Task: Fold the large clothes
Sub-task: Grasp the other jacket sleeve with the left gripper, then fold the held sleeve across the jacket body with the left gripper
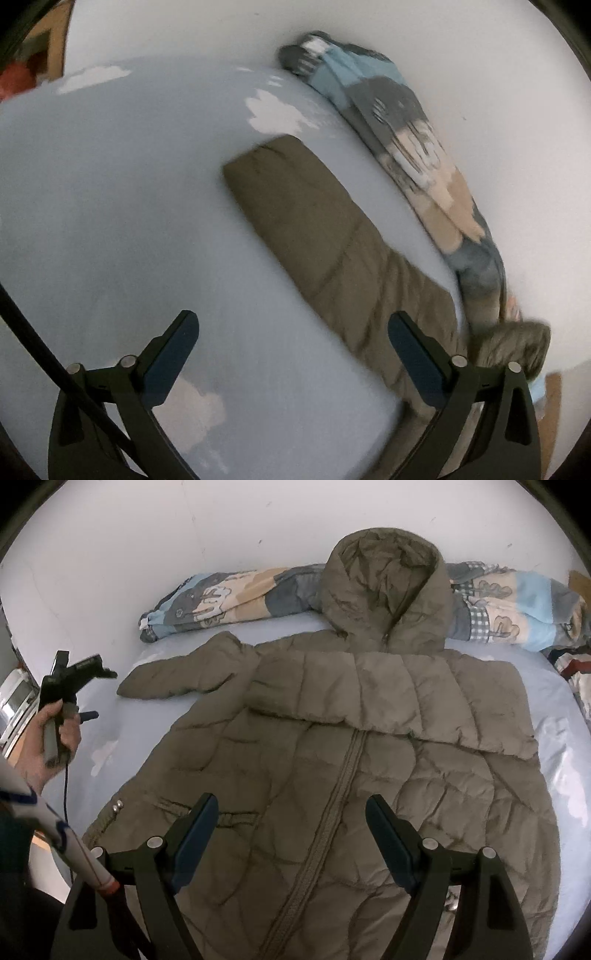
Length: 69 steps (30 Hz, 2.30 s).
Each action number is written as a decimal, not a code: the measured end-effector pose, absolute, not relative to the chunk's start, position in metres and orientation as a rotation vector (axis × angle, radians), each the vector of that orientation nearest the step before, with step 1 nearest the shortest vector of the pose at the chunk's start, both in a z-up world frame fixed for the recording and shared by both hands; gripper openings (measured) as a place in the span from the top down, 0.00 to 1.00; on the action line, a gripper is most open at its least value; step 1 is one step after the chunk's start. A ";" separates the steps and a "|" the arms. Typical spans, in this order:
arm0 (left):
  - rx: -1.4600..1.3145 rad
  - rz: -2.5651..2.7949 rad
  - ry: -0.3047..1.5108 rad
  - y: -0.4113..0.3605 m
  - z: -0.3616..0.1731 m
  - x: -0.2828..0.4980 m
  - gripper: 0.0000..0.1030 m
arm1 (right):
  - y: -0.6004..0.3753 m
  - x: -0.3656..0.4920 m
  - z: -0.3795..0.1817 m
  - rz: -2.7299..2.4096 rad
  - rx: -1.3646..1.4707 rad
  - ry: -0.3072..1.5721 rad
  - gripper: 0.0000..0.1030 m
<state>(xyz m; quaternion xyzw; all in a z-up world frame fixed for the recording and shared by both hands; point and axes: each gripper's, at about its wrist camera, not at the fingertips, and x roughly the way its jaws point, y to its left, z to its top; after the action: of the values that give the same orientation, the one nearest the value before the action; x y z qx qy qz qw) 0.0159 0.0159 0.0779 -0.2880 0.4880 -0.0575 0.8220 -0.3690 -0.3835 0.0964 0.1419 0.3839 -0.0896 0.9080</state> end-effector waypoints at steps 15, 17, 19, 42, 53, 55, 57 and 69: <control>-0.864 -0.152 1.012 0.041 0.011 0.090 0.27 | -0.392 -0.362 0.074 -0.188 0.303 0.837 0.17; -0.876 -0.154 0.965 0.041 0.007 0.093 0.27 | -0.393 -0.362 0.072 -0.186 0.308 0.843 0.17; -0.856 -0.167 0.945 0.038 0.009 0.100 0.27 | -0.395 -0.360 0.070 -0.181 0.314 0.847 0.17; -0.588 -0.333 0.708 -0.015 0.123 0.069 0.86 | -0.432 -0.377 0.075 -0.292 0.439 0.796 0.17; -0.330 -0.671 0.558 -0.178 0.273 -0.052 0.86 | -0.475 -0.421 0.126 -0.415 0.548 0.598 0.17; -0.290 -0.735 0.553 -0.214 0.285 -0.077 0.86 | -0.482 -0.431 0.133 -0.441 0.561 0.567 0.17; -0.258 -0.799 0.563 -0.256 0.291 -0.103 0.86 | -0.492 -0.443 0.140 -0.469 0.572 0.540 0.17; -0.065 -0.955 0.748 -0.435 0.223 -0.201 0.86 | -0.549 -0.506 0.175 -0.607 0.629 0.399 0.17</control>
<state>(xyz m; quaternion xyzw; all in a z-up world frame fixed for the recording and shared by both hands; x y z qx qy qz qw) -0.2014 -0.4352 0.2233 -0.0306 0.3516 -0.4487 0.8210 -0.5062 -0.5487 0.1754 0.3025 0.1919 -0.2922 0.8867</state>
